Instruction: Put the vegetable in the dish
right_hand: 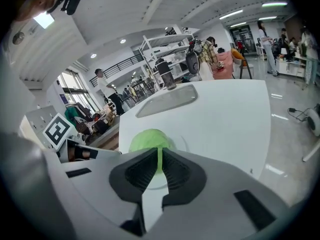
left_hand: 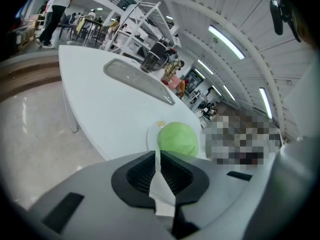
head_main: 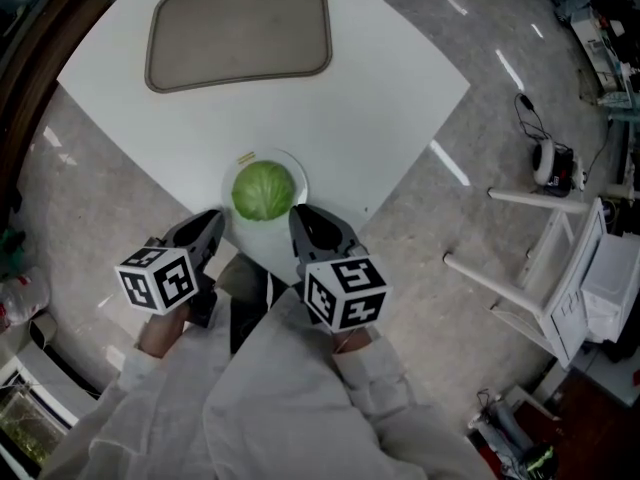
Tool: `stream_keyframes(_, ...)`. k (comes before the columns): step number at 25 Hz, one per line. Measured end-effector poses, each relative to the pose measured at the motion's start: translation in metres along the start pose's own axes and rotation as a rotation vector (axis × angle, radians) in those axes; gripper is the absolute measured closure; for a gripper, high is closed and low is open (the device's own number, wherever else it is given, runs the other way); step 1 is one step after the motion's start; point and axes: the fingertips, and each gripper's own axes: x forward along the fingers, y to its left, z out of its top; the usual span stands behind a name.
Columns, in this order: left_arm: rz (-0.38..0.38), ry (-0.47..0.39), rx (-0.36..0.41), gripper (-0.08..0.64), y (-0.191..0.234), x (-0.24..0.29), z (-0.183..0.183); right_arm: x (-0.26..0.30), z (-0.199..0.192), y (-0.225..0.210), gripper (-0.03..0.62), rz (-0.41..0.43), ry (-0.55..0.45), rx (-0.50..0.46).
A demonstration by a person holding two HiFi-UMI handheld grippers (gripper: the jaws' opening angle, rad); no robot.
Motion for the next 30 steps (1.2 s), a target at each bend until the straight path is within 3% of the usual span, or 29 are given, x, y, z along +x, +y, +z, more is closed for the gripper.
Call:
stream_keyframes(10, -0.013, 0.037, -0.053, 0.497, 0.005, 0.008, -0.005, 0.003, -0.005, -0.013, 0.571, -0.054, -0.001, 0.033)
stream_keyframes(13, -0.021, 0.055, -0.052, 0.486, 0.005, 0.011, -0.007, 0.006, -0.01, -0.016, 0.491, -0.059, 0.014, 0.056)
stream_keyframes(17, -0.029, 0.077, -0.074, 0.486, 0.007, 0.014, -0.013, 0.009, -0.018, -0.021, 0.471, -0.077, 0.034, 0.076)
stream_keyframes(30, -0.025, 0.081, -0.098, 0.486, 0.003, 0.019, -0.015, 0.018, -0.04, -0.03, 0.466, -0.097, 0.121, 0.131)
